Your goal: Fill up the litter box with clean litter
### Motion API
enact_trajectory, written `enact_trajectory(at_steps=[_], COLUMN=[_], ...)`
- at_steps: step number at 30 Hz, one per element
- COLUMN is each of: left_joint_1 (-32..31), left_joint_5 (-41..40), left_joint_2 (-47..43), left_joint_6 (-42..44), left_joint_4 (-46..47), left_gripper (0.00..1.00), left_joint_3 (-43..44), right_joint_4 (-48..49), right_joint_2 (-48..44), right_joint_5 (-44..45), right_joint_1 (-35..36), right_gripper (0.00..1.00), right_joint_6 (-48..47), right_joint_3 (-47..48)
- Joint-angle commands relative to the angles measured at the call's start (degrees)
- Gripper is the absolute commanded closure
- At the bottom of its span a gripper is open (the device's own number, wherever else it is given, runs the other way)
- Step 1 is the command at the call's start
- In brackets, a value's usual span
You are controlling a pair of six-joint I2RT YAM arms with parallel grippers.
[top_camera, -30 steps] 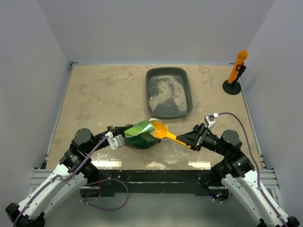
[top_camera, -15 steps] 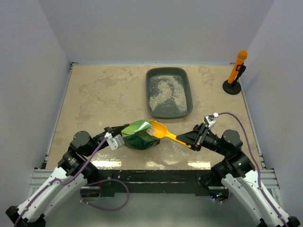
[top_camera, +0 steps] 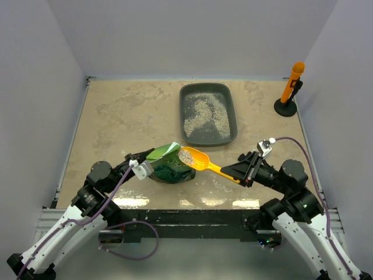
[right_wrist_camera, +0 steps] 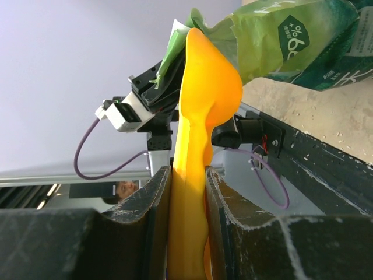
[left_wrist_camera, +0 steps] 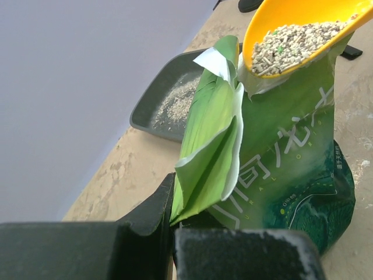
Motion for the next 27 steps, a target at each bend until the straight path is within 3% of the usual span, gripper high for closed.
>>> enact_trajectory(at_steps=[1,16,27], left_joint_1=[1.1,1.1,1.1], left_joint_5=[-6.2,-3.5,-0.7], left_joint_2=[-2.0,-5.9,-3.8], left_joint_6=[1.3,0.0,-1.2], left_joint_4=[3.0,5.2,6.6], left_gripper=[1.0,1.0,1.0], left_joint_3=[0.2,-2.2,-2.5], right_joint_4=[-5.0,-2.6,8.6], right_joint_2=[-0.9,-10.9,-8.1], right_joint_5=[2.2,9.6,16.5], right_joint_1=[0.2,0.2,0.2], right_gripper=[1.0,1.0,1.0], right_joint_6=[-1.8,7.7,12.3], right_joint_3=[2.8,-2.7,-2.5])
